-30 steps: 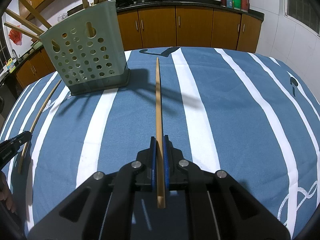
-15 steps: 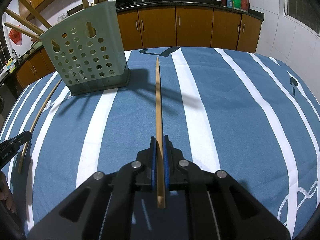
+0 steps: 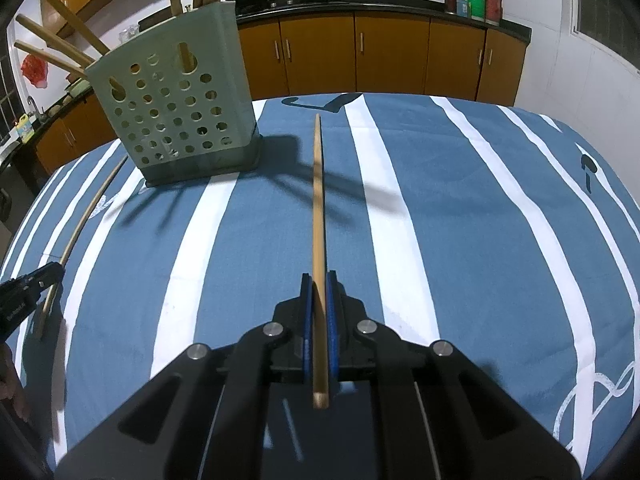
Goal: Organize utensils
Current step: 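Raise both held chopsticks off the cloth, then lift both held chopsticks upright over the green holder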
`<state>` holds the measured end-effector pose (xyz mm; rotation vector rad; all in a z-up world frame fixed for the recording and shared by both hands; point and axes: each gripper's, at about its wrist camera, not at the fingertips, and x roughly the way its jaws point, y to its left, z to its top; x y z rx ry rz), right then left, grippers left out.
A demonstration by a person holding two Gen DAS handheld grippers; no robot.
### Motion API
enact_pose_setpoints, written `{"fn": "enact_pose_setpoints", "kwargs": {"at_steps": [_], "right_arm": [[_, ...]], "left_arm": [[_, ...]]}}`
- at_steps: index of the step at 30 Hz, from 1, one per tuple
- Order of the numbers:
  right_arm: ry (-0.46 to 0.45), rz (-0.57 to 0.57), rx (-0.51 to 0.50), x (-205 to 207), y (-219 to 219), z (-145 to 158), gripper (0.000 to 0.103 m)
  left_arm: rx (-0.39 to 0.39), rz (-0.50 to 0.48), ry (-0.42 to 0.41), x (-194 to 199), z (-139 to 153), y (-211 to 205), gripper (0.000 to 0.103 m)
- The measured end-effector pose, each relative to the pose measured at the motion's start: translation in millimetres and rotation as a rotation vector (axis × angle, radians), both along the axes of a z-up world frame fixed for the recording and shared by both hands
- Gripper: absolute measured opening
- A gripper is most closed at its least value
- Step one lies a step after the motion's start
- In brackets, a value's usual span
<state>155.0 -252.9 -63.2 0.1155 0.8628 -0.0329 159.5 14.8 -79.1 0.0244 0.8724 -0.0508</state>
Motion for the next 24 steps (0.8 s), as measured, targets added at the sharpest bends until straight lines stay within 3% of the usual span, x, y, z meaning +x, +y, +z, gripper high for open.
{"fn": "enact_pose_setpoints", "kwargs": {"at_steps": [6, 11, 16, 24], "right_arm": [[-0.05, -0.012, 0.001, -10, -5, 16, 0.008], [-0.172, -0.028, 0.011, -20, -12, 57, 0.008], [-0.294, -0.031, 0.021, -29, -15, 98, 0.008], [-0.388, -0.019, 0.023, -35, -14, 132, 0.008]], "left_arm": [[0.005, -0.022, 0.009, -2, 5, 1, 0.008], [-0.01, -0.038, -0.078, -10, 36, 2, 0.008], [-0.058, -0.057, -0.207, -18, 84, 3, 0.007], [-0.131, -0.065, -0.315, -19, 130, 7, 0.007]]}}
